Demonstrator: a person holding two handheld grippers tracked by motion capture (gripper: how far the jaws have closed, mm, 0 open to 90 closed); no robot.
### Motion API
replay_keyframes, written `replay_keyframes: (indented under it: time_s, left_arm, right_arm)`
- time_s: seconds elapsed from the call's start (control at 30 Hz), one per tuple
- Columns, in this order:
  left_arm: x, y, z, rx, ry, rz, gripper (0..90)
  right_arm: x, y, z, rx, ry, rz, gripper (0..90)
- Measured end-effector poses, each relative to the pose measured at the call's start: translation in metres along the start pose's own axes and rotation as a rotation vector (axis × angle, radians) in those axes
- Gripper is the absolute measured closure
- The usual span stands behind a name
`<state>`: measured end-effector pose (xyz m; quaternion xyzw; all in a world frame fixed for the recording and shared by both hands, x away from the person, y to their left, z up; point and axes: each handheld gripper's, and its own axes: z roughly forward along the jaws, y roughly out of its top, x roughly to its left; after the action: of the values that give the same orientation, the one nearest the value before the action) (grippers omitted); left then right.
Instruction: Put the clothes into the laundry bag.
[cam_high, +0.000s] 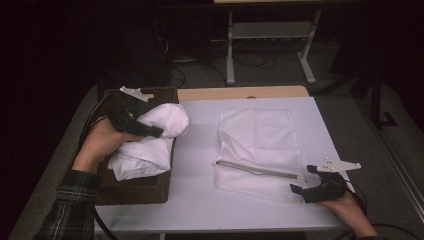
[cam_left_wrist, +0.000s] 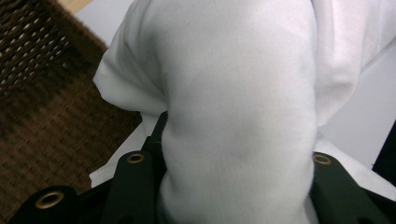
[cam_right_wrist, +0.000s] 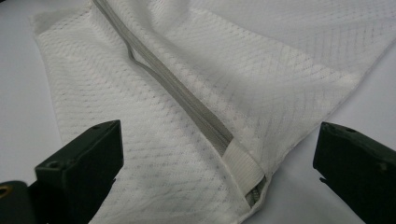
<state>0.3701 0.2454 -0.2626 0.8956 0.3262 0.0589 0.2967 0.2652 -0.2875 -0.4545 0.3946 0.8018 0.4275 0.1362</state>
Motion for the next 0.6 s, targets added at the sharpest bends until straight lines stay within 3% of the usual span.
replay_keyframes:
  time_s: [0.6]
  left_arm:
    - [-0.047,0.045,0.019,-0.017,-0.083,0.098,55.3]
  right_arm:
    - [0.000,0.001,0.000,-0.001,0.004,0.000,1.1]
